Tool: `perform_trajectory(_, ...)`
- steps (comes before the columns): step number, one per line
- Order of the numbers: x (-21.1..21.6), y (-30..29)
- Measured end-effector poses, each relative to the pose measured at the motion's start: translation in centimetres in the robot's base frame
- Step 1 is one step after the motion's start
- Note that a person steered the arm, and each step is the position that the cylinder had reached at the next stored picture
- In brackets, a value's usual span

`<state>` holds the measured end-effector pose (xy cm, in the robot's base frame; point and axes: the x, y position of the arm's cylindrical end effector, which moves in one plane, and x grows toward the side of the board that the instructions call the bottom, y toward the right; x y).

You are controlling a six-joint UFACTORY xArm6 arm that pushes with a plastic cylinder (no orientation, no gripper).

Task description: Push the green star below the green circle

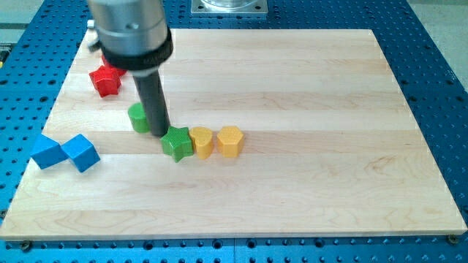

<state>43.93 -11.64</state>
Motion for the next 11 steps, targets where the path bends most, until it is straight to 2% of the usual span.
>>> perform_trajectory(2,-0.8,-5.6)
perform_trajectory(3,-0.6,-3.7)
perform_trajectory(4,6.1,-2.1)
perform_trajectory(5,9.7,4.5)
perform_trajectory(6,7.1,7.8)
perform_trajectory(7,5.4,0.6)
perform_trajectory(8,5.2,-3.1)
perform_trajectory(9,3.7,-3.2)
perform_trajectory(10,1.5,-5.8)
perform_trajectory(11,4.1,-7.5)
